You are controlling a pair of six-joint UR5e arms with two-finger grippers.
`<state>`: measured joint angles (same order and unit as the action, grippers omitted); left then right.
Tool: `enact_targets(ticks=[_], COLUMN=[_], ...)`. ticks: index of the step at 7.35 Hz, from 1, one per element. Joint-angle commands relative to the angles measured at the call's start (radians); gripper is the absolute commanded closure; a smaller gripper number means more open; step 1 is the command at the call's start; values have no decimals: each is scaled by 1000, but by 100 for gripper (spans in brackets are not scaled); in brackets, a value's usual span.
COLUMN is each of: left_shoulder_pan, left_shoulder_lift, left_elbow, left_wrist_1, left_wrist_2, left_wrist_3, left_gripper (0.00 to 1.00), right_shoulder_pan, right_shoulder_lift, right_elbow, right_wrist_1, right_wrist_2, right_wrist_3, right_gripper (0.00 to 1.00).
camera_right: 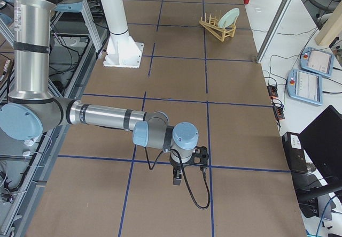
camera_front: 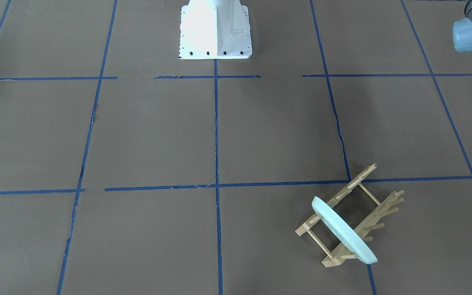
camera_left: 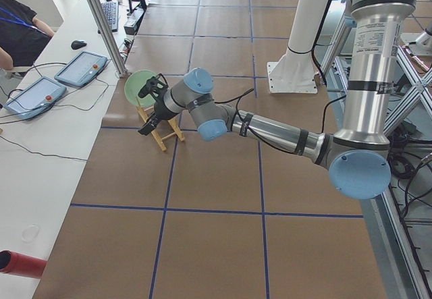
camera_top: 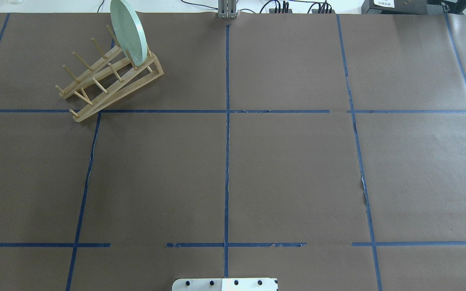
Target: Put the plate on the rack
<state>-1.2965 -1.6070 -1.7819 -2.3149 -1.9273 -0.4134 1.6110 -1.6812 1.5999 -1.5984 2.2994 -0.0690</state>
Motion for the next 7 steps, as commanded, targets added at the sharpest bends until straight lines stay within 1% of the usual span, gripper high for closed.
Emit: enact_targets(ticks=[1,2,3,4,5,6,7], left_shoulder_pan=[-24,-76,-133,-153,-158,-164,-194], left_shoulder_lift=[16,-7,-8,-5,10,21,13], left_elbow=[7,33,85,144,185,247,296], left_wrist_1=[246,388,432,449,454,478,515], left_wrist_2=[-43,-129,-210,-284,-314,-346,-420], left_wrist_3=[230,328,373,373,374,374,374], left_gripper=[0,0,0,0,0,0,0], right_shoulder_pan=[0,0,0,0,0,0,0], right_shoulder_lift=[0,0,0,0,0,0,0], right_elbow=[0,0,0,0,0,0,0], right_wrist_1=[0,0,0,0,0,0,0], right_wrist_2=[0,0,0,0,0,0,0], right_wrist_3=[0,0,0,0,0,0,0], right_gripper=[0,0,0,0,0,0,0])
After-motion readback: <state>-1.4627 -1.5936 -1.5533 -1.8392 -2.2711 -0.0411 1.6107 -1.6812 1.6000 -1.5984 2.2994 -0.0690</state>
